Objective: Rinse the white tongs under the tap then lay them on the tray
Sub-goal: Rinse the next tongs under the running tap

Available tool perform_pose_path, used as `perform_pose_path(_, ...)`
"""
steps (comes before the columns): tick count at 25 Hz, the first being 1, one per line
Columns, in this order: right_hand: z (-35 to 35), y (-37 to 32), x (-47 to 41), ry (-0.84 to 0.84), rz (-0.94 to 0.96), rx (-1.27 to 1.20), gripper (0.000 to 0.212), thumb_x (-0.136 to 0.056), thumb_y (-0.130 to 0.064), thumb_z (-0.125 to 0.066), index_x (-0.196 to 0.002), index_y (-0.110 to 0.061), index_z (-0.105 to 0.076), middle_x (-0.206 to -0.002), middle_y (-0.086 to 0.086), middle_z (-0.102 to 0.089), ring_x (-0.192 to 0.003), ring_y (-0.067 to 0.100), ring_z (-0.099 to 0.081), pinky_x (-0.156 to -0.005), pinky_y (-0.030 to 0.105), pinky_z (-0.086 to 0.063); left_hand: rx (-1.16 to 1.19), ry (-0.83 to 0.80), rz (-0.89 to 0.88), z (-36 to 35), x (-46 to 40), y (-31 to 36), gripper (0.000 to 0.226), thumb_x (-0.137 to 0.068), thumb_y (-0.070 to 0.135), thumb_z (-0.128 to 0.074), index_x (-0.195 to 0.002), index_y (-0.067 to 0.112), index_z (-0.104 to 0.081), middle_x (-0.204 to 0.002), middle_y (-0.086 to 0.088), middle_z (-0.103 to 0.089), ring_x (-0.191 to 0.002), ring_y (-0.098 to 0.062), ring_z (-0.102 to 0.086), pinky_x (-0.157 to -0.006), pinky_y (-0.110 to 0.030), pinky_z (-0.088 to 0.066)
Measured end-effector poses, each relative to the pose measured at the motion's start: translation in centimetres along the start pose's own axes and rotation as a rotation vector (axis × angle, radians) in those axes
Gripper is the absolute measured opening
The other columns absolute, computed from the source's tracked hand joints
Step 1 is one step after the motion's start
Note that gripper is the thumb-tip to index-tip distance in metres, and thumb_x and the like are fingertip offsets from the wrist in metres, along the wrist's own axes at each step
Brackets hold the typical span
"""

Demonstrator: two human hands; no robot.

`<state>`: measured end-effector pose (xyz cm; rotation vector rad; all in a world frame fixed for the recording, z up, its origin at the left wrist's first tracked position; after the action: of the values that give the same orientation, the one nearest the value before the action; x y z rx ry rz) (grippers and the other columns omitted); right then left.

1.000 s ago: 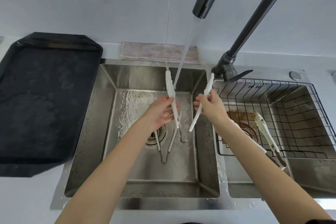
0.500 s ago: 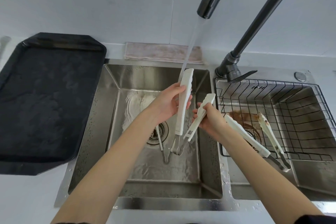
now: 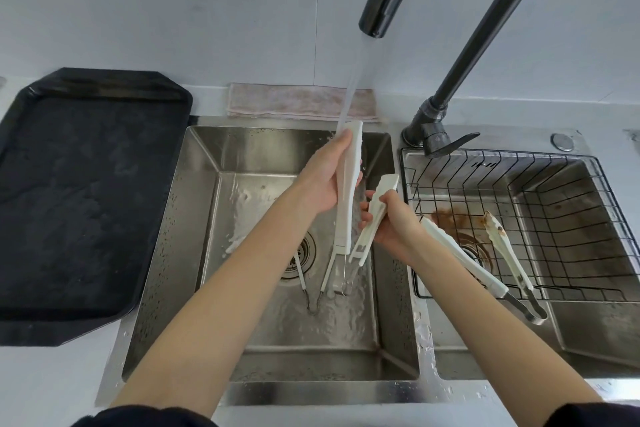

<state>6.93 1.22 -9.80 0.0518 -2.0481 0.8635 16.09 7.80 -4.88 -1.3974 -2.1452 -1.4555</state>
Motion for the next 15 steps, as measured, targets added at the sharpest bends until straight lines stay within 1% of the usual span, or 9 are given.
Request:
perform_pose_path(3,0.5,-0.4,0.0,0.044,0.029,0.019,0.025,-0.094,-0.010,-0.025,-0.114,-0.007,-0.039,-0.076,0.007,-0.044,-0.053,0.014,-0.033,-0.056,0.028,-0.036,-0.009,-0.089,-0.047,0.3,0.3,0.8,0.015,-0.094,0.024,-0.047,-0.091,0.011,-0.054,-0.070,0.000,-0.050,-0.051,-0.008,-0.051,-0.049,-0.018,-0.048)
perform_pose_path(5,0.4,-0.5,0.0,0.058,0.032,0.013,0.023,-0.095,-0.011,-0.027,-0.112,-0.009,-0.041,-0.076,0.006,-0.044,-0.053,0.014,-0.033,-0.054,0.026,-0.034,0.007,-0.067,-0.061,1.1,0.2,0.8,0.016,-0.094,0.024,-0.046,-0.093,0.010,-0.055,-0.072,-0.001,-0.050,-0.054,-0.009,-0.050,-0.049,-0.018,-0.048)
perform_pose_path(7,-0.2,-0.8,0.4,0.028,0.031,0.002,0.018,-0.096,-0.013,-0.031,-0.106,-0.010,-0.045,-0.075,0.004,-0.043,-0.053,0.012,-0.032,-0.051,0.023,-0.032,-0.049,0.009,-0.068,2.1,0.0,0.6,0.026,-0.094,0.032,-0.047,-0.098,0.008,-0.055,-0.076,-0.005,-0.053,-0.057,-0.011,-0.051,-0.051,-0.019,-0.049)
perform_pose_path(8,-0.7,-1.0,0.6,0.000,0.035,-0.003,0.014,-0.096,-0.013,-0.035,-0.102,-0.011,-0.047,-0.074,0.002,-0.042,-0.053,0.011,-0.031,-0.050,0.021,-0.031,-0.093,0.063,-0.077,2.8,-0.2,0.4,0.033,-0.094,0.037,-0.045,-0.098,0.006,-0.055,-0.077,-0.007,-0.052,-0.056,-0.010,-0.052,-0.052,-0.019,-0.049)
perform_pose_path(10,-1.9,-1.5,1.0,-0.069,0.067,-0.013,0.010,-0.095,-0.012,-0.042,-0.103,-0.013,-0.048,-0.073,0.001,-0.041,-0.054,0.009,-0.033,-0.049,0.019,-0.032,-0.091,0.210,-0.105,4.6,-0.2,0.3,0.035,-0.096,0.040,-0.038,-0.090,0.009,-0.053,-0.070,-0.002,-0.044,-0.054,-0.009,-0.046,-0.055,-0.021,-0.044)
perform_pose_path(11,-2.6,-1.9,1.2,-0.106,0.103,0.004,0.012,-0.095,-0.009,-0.045,-0.105,-0.014,-0.048,-0.072,0.000,-0.042,-0.056,0.008,-0.036,-0.049,0.018,-0.035,-0.053,0.268,-0.121,5.6,-0.1,0.3,0.035,-0.097,0.040,-0.035,-0.086,0.012,-0.053,-0.069,0.000,-0.042,-0.056,-0.009,-0.043,-0.057,-0.022,-0.043)
perform_pose_path(13,-4.0,-2.8,1.6,-0.169,0.204,0.133,0.017,-0.093,-0.005,-0.049,-0.105,-0.016,-0.051,-0.074,-0.001,-0.045,-0.061,0.008,-0.042,-0.055,0.019,-0.040,-0.021,0.335,-0.134,7.3,0.4,0.2,0.036,-0.098,0.037,-0.031,-0.082,0.014,-0.053,-0.073,-0.001,-0.048,-0.062,-0.012,-0.048,-0.062,-0.025,-0.045)
perform_pose_path(15,-5.8,-3.3,1.9,-0.205,0.288,0.296,0.018,-0.091,-0.004,-0.053,-0.107,-0.014,-0.052,-0.075,-0.001,-0.048,-0.064,0.009,-0.046,-0.060,0.021,-0.042,-0.018,0.369,-0.116,8.8,0.9,-0.1,0.037,-0.098,0.036,-0.029,-0.081,0.015,-0.054,-0.076,-0.002,-0.055,-0.068,-0.014,-0.053,-0.065,-0.027,-0.046)
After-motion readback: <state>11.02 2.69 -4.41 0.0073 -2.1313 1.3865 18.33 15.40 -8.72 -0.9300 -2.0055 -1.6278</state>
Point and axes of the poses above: each hand's wrist, its own x-axis away from the middle knuckle, its own z-axis out of the back of the hand, y = z × x, the point moved 6 cm from there along -x, towards the middle knuckle
